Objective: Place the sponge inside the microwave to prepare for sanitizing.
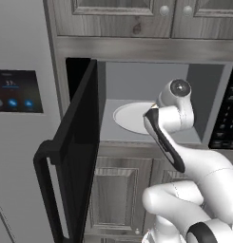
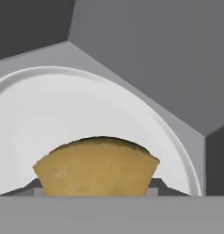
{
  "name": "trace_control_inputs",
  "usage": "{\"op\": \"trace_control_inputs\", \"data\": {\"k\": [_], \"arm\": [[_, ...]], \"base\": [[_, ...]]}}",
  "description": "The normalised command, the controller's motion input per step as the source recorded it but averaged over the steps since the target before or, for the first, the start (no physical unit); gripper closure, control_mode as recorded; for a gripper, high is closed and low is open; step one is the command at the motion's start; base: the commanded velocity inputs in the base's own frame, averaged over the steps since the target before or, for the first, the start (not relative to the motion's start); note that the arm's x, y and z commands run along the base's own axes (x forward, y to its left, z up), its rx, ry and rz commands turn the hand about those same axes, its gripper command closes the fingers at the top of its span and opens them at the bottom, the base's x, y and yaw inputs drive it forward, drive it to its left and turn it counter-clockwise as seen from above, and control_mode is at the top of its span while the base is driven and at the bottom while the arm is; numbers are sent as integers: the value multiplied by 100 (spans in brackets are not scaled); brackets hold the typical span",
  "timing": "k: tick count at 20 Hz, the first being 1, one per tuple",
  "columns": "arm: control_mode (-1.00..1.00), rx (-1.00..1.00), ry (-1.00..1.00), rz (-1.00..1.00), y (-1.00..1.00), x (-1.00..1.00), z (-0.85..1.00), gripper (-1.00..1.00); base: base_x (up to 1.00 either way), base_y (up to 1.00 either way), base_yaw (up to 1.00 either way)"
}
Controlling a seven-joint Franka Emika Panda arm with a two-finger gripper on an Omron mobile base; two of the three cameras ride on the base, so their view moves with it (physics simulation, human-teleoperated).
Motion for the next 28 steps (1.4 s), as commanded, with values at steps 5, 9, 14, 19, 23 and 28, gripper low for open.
{"op": "trace_control_inputs", "data": {"k": [5,9,14,19,23,28], "arm": [[-100,0,-7,0,0,8,-18,100],[-100,0,0,0,0,16,-32,100],[-100,0,0,0,0,10,-16,100],[-100,0,0,0,0,22,0,100],[-100,0,0,0,-2,33,0,100],[-100,0,0,0,-2,17,-2,100]], "base": [[0,0,0],[0,0,0],[0,0,0],[0,0,0],[0,0,0],[0,0,0]]}}
